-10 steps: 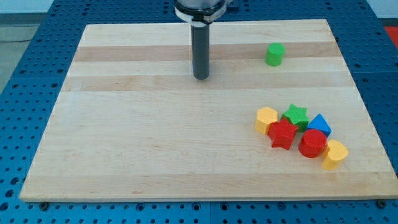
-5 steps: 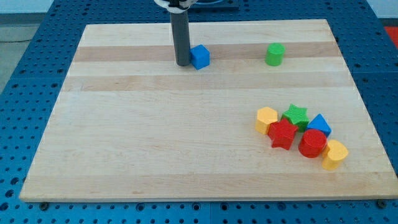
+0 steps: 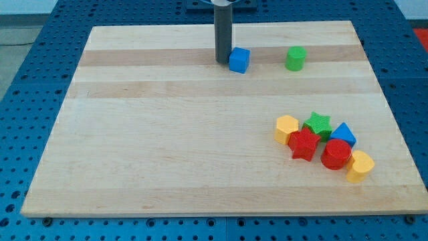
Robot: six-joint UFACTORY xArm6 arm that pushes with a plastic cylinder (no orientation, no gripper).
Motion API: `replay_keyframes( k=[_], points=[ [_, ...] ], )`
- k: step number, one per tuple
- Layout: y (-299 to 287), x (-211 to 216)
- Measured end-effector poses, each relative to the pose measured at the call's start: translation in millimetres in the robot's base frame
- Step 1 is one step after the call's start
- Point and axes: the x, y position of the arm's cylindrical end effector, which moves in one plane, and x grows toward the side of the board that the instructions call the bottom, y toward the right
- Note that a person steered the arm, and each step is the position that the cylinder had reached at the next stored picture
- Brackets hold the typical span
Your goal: Move the blue cube to the left of the green circle
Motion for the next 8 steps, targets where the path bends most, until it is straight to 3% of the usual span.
replay_keyframes(
  k=[2,4,8],
  points=[
    [-31.4,40.7],
    [-31.2,6.4],
    [42.9,14.3]
  ],
)
